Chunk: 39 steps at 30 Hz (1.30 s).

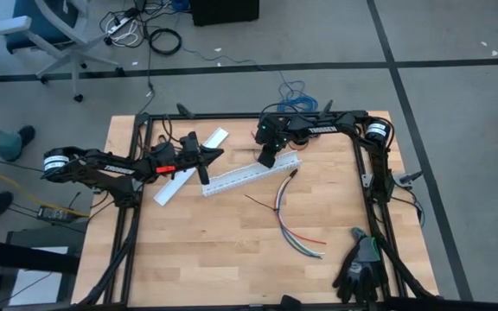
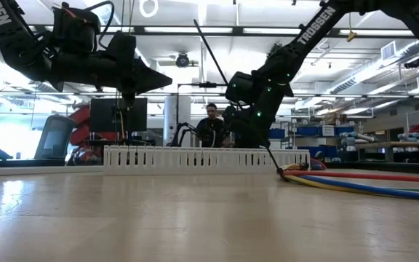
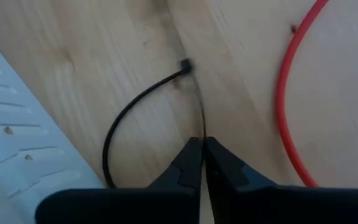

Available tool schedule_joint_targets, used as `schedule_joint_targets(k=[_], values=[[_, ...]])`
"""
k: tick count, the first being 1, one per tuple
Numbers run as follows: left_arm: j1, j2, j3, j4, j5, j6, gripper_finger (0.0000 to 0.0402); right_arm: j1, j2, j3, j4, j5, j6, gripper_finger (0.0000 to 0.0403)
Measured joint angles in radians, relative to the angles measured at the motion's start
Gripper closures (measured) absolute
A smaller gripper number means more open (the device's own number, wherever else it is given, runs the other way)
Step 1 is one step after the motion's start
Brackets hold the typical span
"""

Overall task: Ziptie cables
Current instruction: Wrap the cables together using the black zip tie

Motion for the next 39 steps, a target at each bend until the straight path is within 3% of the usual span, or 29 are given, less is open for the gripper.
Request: schedule_joint_targets(k=[11,23,29,39], values=[[0.000,0.000,0.002,0.007,0.000,-0.008,0.0392,-0.005,-0.018,-0.004,0.015,0.000,0.022,0.0402],[0.000,0.000,0.002,0.007,-0.015,-0.011,0.0392,-0.007,-0.170,-0.004,0.018,0.028,0.018,0.0403],[0.000,0.000,0.002,-0.007,-0.014,-0.013,0.0392,0.004,-0.242,-0.004,-0.083,0.037,0.020,0.0403],[-0.016,0.000,0.003,-0.035,-0.014,-0.046,0.0392,0.103,-0.320,-0.003,-0.251,0.142,0.043,0.0403]])
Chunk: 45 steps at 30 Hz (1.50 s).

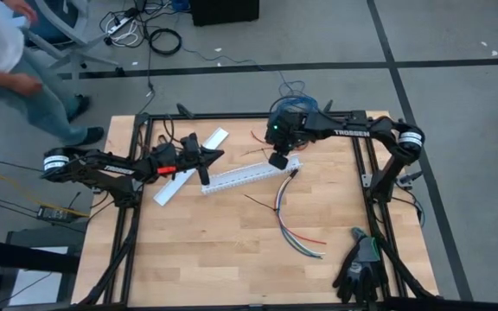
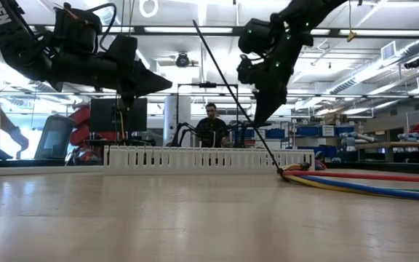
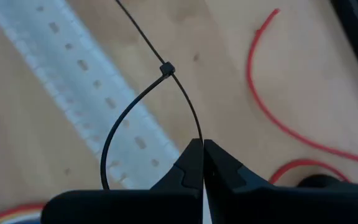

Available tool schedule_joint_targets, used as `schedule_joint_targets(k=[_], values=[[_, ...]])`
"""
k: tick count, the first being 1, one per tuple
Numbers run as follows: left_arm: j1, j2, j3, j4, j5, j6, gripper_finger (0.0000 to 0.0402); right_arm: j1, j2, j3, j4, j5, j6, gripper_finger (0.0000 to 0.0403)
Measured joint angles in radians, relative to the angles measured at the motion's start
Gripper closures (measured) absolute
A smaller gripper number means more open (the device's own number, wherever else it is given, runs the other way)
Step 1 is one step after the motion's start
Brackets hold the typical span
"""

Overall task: Ziptie cables
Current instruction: Wrap the cables together using the black zip tie

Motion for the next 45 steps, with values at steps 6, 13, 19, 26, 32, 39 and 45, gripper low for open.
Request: schedule_joint_targets(k=[6,13,19,26,32,39,45], values=[[-0.070,0.000,0.060,-0.104,-0.035,0.033,0.0392,0.062,-0.064,-0.051,-0.027,0.021,0.047,0.0403],[-0.157,0.000,0.166,-0.272,-0.121,0.093,0.0393,0.137,-0.240,-0.205,-0.034,0.098,0.168,0.0403],[-0.216,0.000,0.198,-0.292,-0.191,0.090,0.0394,0.218,-0.437,-0.359,-0.047,0.148,0.317,0.0403],[-0.295,0.063,0.259,-0.335,-0.288,0.089,0.0394,0.344,-0.586,-0.469,-0.072,0.168,0.474,0.0403],[-0.344,0.202,0.337,-0.337,-0.289,0.088,0.0394,0.462,-0.592,-0.501,-0.071,0.204,0.572,0.0403],[-0.400,0.319,0.419,-0.337,-0.289,0.088,0.0394,0.588,-0.547,-0.517,-0.053,0.225,0.700,0.0403],[-0.426,0.343,0.451,-0.334,-0.288,0.088,0.0394,0.683,-0.484,-0.517,-0.005,0.255,0.762,0.0403]])
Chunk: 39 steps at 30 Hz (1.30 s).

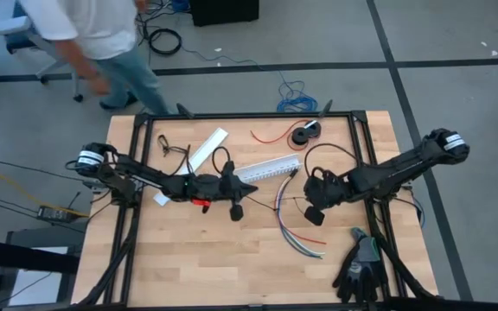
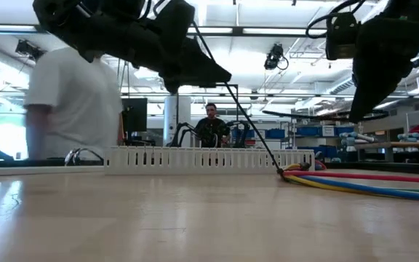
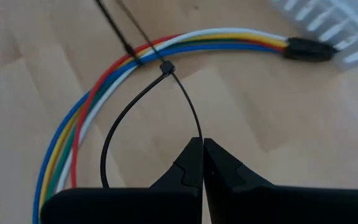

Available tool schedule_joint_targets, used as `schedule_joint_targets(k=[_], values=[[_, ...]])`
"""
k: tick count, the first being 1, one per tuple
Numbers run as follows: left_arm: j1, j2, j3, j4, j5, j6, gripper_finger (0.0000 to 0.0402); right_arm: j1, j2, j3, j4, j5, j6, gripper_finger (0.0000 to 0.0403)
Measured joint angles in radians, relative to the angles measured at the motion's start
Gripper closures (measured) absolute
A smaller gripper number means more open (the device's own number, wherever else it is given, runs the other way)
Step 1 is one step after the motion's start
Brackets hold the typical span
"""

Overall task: Ziptie cables
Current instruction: Wrap the cables together using the black zip tie

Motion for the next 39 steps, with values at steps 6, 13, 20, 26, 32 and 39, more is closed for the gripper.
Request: schedule_joint_targets(k=[6,13,20,26,32,39], values=[[-0.008,0.000,0.004,0.010,0.000,0.000,0.0394,0.026,0.064,0.000,0.072,0.049,0.008,0.0403],[-0.008,0.000,0.004,0.009,0.000,0.000,0.0394,0.004,0.117,0.000,0.151,0.079,-0.033,0.0403],[-0.008,0.000,0.003,0.008,-0.005,0.022,0.0394,-0.023,0.119,0.000,0.175,0.101,-0.060,0.0403],[-0.008,-0.001,0.003,0.008,-0.014,0.031,0.0393,-0.041,0.119,0.000,0.183,0.102,-0.072,0.0403],[-0.007,-0.001,0.003,0.008,-0.017,0.032,0.0393,-0.055,0.119,0.000,0.186,0.102,-0.083,0.0403],[-0.007,-0.001,0.002,0.008,-0.040,0.051,0.0393,-0.069,0.119,0.000,0.200,0.103,-0.090,0.0403]])
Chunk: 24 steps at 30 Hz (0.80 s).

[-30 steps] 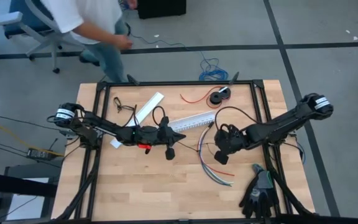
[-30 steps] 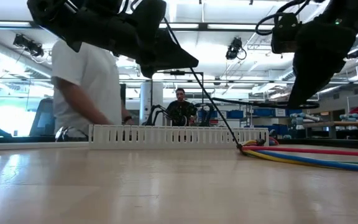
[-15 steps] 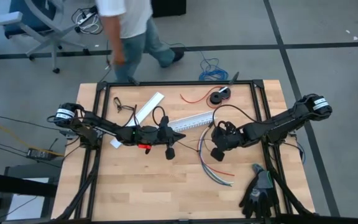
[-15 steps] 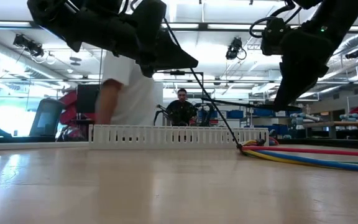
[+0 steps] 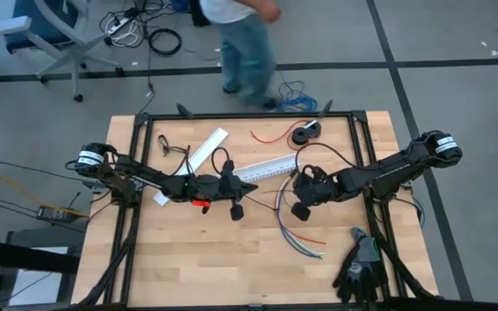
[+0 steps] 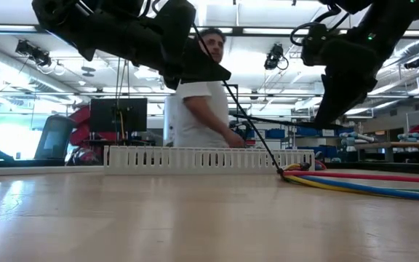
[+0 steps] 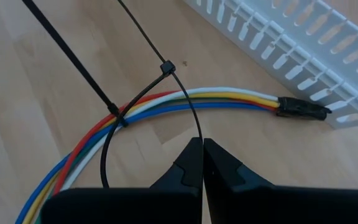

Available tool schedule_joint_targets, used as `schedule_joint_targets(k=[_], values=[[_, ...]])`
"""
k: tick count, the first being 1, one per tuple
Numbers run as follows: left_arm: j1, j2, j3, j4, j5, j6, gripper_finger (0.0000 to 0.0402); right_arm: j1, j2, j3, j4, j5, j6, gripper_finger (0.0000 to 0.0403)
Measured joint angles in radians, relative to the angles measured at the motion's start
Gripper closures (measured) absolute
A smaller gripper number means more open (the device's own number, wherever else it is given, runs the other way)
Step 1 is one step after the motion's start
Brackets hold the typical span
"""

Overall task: Ziptie cables
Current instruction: Wrap the cables together using the black zip tie

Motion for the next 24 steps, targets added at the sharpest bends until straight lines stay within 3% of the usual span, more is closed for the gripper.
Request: schedule_joint_targets(k=[24], values=[[-0.003,-0.001,0.000,0.033,0.007,0.000,0.0381,-0.001,0.000,0.000,0.023,0.000,-0.018,0.0403]])
